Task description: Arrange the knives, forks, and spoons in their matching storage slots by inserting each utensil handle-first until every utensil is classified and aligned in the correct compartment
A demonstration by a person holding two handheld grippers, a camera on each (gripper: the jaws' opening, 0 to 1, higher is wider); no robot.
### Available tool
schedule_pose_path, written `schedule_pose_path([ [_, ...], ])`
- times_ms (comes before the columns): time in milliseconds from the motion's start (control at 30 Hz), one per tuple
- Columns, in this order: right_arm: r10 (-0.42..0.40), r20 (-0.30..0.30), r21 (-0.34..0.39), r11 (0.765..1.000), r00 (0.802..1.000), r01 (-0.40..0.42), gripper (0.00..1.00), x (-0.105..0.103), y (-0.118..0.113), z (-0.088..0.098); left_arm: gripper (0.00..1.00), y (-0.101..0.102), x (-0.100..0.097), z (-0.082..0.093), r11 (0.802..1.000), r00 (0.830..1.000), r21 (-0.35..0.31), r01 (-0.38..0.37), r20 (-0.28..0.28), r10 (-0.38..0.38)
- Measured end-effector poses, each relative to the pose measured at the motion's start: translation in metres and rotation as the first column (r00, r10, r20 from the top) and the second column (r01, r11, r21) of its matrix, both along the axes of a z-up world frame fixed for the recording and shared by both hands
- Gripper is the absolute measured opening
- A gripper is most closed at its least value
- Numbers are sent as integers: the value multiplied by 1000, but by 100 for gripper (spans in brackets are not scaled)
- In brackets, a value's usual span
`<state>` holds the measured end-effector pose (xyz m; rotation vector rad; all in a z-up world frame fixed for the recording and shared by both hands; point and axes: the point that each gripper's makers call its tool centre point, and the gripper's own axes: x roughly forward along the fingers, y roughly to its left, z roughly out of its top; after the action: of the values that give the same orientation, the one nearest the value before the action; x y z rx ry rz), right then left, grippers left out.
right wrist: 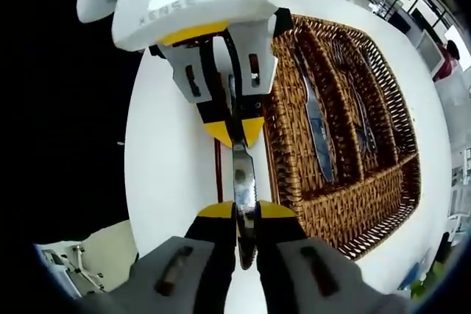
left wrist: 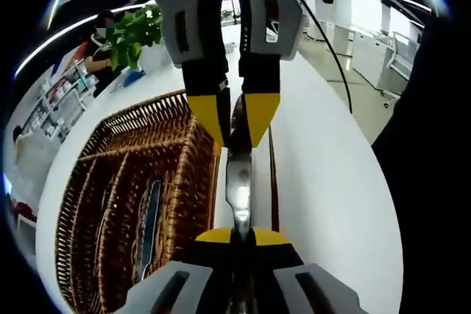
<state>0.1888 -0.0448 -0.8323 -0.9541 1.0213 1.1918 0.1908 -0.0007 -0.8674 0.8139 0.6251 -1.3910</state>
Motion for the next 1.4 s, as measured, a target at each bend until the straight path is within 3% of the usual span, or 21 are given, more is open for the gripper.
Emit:
schedule_pose_path([
  [200, 5, -1, 13, 1000, 1000, -5, 8, 0, 2, 9, 5, 2, 0, 9, 1000, 1000, -7, -7, -15, 7],
  [333, -41, 53, 112, 993, 998, 35, 10, 10, 12, 32, 5, 3, 1, 21, 999, 999, -39, -37, -26, 36],
  [500, -104, 146, 235, 970, 984, 67, 28, 25, 23, 74, 5, 9, 2, 31, 997, 998, -54, -61, -12, 60],
  [567, -159, 143, 331, 938, 977, 105, 27, 26, 32, 99, 5, 12, 2, 38, 993, 995, -71, -93, -25, 92],
  [667, -221, 151, 416, 898, 963, 141, 30, 28, 35, 125, 5, 16, 5, 46, 991, 994, -82, -106, -20, 104],
  [733, -256, 205, 468, 873, 945, 135, 31, 30, 30, 144, 5, 18, 8, 54, 987, 992, -97, -127, -23, 125],
  [867, -380, 174, 599, 773, 908, 209, 36, 32, 18, 166, 5, 21, 13, 76, 967, 981, -164, -195, -55, 188],
  [967, -419, 162, 661, 718, 893, 217, 42, 31, 8, 178, 5, 25, 14, 87, 960, 977, -185, -211, -47, 206],
  [1100, -393, 171, 660, 726, 903, 191, 36, 18, 1, 177, 5, 26, 14, 115, 940, 971, -245, -236, -32, 235],
  [1200, -372, 140, 650, 734, 918, 198, 51, 7, 6, 168, 5, 29, 13, 135, 923, 966, -285, -257, -33, 258],
  [1267, -366, 147, 649, 737, 919, 189, 51, 4, 8, 167, 5, 32, 10, 150, 908, 962, -320, -271, -45, 271],
  [1333, -359, 119, 672, 716, 926, 191, 52, -1, 15, 170, 5, 39, 6, 164, 896, 959, -345, -279, -58, 276],
  [1400, -362, 108, 693, 695, 926, 191, 60, -3, 20, 174, 5, 47, 1, 180, 884, 958, -370, -284, -68, 279],
])
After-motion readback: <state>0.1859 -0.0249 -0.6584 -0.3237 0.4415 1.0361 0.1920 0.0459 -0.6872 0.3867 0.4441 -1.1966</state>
